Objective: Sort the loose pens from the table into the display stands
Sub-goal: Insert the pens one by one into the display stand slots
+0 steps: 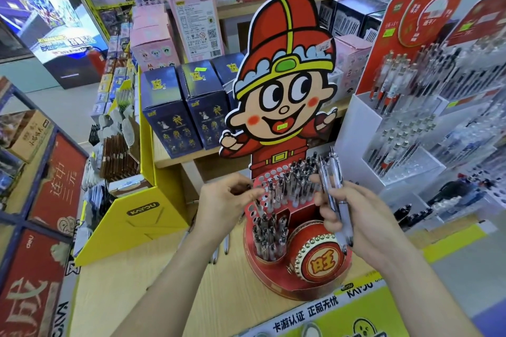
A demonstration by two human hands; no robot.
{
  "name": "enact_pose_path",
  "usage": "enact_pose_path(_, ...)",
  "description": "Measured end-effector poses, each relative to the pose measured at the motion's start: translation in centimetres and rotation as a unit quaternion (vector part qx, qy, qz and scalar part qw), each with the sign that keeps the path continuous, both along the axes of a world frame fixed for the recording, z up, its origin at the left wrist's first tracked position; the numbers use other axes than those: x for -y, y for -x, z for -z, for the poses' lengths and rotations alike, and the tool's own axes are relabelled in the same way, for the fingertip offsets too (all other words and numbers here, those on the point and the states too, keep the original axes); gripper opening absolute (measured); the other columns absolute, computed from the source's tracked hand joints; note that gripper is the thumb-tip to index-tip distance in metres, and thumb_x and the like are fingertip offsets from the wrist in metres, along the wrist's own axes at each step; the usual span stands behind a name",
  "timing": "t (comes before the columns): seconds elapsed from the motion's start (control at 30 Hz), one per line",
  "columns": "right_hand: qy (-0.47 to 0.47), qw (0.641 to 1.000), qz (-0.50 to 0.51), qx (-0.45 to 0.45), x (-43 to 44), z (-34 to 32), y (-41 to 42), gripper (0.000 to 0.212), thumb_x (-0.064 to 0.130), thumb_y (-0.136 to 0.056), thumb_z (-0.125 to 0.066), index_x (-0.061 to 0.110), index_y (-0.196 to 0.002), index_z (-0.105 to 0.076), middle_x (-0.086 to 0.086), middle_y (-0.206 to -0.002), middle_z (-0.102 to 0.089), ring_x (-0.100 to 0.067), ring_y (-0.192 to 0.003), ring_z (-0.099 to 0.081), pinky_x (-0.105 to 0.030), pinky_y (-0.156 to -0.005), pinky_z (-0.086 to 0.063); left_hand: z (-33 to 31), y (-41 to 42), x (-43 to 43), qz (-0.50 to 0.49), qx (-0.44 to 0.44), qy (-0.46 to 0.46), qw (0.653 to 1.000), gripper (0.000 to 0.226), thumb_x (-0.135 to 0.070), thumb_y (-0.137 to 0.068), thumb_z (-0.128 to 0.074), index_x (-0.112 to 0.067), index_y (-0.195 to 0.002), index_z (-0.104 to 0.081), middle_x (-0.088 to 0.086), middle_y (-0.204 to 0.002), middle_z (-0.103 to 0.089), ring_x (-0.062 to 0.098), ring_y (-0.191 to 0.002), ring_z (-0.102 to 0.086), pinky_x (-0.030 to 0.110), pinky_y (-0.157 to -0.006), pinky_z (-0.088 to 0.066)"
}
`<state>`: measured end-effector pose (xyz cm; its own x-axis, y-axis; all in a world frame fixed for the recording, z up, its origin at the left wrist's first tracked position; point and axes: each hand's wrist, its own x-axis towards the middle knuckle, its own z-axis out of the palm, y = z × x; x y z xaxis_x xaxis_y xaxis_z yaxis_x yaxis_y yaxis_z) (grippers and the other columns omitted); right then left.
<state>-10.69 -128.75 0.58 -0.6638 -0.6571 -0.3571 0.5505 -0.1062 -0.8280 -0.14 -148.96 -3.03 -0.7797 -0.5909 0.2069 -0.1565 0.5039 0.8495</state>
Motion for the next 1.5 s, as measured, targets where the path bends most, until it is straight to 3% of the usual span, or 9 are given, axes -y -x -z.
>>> enact_pose_path(0.17, 0.03, 0.999, -0.038, -0.007, 0.5, 0.1, -0.3, 0.032, 0.007, -0.094, -0.05, 0.01, -0.123, -0.064, -0.01, -0.078, -0.06, -0.014, -0.058, -0.05, -0.021, -0.049, -0.043, -0.4, 0.6, -0.1, 0.019, 0.0, 0.042, 0.999, 0.02, -0.036, -0.073, -0.077, -0.016, -0.074, -0.074, -0.005, -0.064, -0.067, 0.009, -0.06, -0.06, 0.035, -0.059, -0.052)
enact_pose_path(0.33, 0.029, 0.998, -0.057, -0.024, 1.0, 0.0, -0.6, 0.038, 0.017, -0.089, -0.054, 0.018, -0.126, -0.062, -0.01, -0.077, -0.06, -0.012, -0.048, -0.043, -0.019, -0.042, -0.034, 0.5, 1.3, 0.0, 0.037, 0.005, 0.218, 0.975, 0.035, -0.048, -0.076, -0.071, -0.013, -0.075, -0.067, -0.006, -0.062, -0.059, 0.004, -0.054, -0.05, 0.027, -0.048, -0.049)
enact_pose_path(0.57, 0.029, 0.999, -0.039, -0.007, 1.4, 0.2, -0.4, 0.038, 0.015, -0.086, -0.055, 0.013, -0.123, -0.064, -0.006, -0.073, -0.054, -0.011, -0.048, -0.043, -0.017, -0.04, -0.034, 1.4, 1.6, 0.0, 0.093, 0.023, 0.172, 0.98, 0.047, -0.059, -0.072, -0.065, -0.012, -0.074, -0.06, -0.003, -0.064, -0.057, 0.015, -0.059, -0.055, 0.037, -0.053, -0.049)
enact_pose_path(0.77, 0.007, 0.998, -0.055, -0.031, 1.8, 0.2, -0.5, 0.032, 0.016, -0.083, -0.059, 0.002, -0.112, -0.065, -0.009, -0.075, -0.058, -0.017, -0.06, -0.061, -0.024, -0.049, -0.051, 0.8, 1.8, -0.3, 0.078, 0.072, 0.083, 0.991, 0.036, -0.041, -0.068, -0.082, -0.013, -0.076, -0.06, -0.008, -0.065, -0.056, 0.006, -0.058, -0.051, 0.027, -0.054, -0.048)
enact_pose_path(0.97, -0.005, 0.997, -0.072, -0.032, 2.3, 0.3, -1.0, 0.028, 0.02, -0.085, -0.057, 0.003, -0.107, -0.061, -0.012, -0.077, -0.068, -0.02, -0.056, -0.063, -0.024, -0.045, -0.048, -1.9, 0.5, 0.5, 0.086, 0.164, 0.086, 0.979, 0.055, -0.049, -0.071, -0.077, -0.032, -0.121, -0.061, -0.019, -0.105, -0.059, -0.002, -0.086, -0.058, 0.022, -0.078, -0.052)
enact_pose_path(1.07, 0.016, 0.996, -0.083, -0.029, 2.6, 0.3, -1.1, 0.033, 0.018, -0.087, -0.054, -0.001, -0.113, -0.056, -0.014, -0.073, -0.066, -0.015, -0.043, -0.051, -0.02, -0.038, -0.037, -4.6, 0.2, -0.5, 0.036, 0.05, 0.057, 0.996, 0.035, -0.036, -0.085, -0.068, -0.032, -0.12, -0.062, -0.021, -0.105, -0.062, -0.002, -0.091, -0.058, 0.02, -0.08, -0.051)
enact_pose_path(1.3, 0.05, 0.989, -0.135, -0.023, 3.3, -0.1, -1.9, 0.031, 0.019, -0.09, -0.052, 0.004, -0.114, -0.062, -0.016, -0.07, -0.06, -0.012, -0.036, -0.042, -0.016, -0.034, -0.03, -7.1, 0.6, -2.6, 0.072, -0.02, -0.308, 0.949, 0.011, -0.018, -0.082, -0.07, -0.015, -0.092, -0.072, 0.009, -0.084, -0.075, 0.012, -0.07, -0.068, 0.021, -0.063, -0.052)
enact_pose_path(1.4, 0.028, 0.993, -0.115, -0.001, 3.1, 0.2, -1.6, 0.027, 0.027, -0.091, -0.052, 0.005, -0.103, -0.062, -0.016, -0.066, -0.057, -0.012, -0.037, -0.037, -0.017, -0.033, -0.024, -7.3, -0.1, -2.0, 0.014, -0.091, -0.314, 0.945, 0.007, -0.023, -0.073, -0.072, -0.018, -0.076, -0.074, 0.01, -0.076, -0.073, 0.012, -0.06, -0.063, 0.021, -0.057, -0.051)
enact_pose_path(1.5, 0.012, 0.995, -0.096, 0.001, 2.3, 0.6, -0.7, 0.041, 0.037, -0.094, -0.047, 0.003, -0.108, -0.065, -0.009, -0.062, -0.052, -0.008, -0.038, -0.031, -0.018, -0.034, -0.018, -8.0, -1.0, 0.0, -0.061, -0.181, -0.249, 0.95, 0.012, -0.022, -0.079, -0.067, -0.012, -0.083, -0.072, 0.007, -0.074, -0.072, 0.012, -0.058, -0.059, 0.021, -0.056, -0.051)
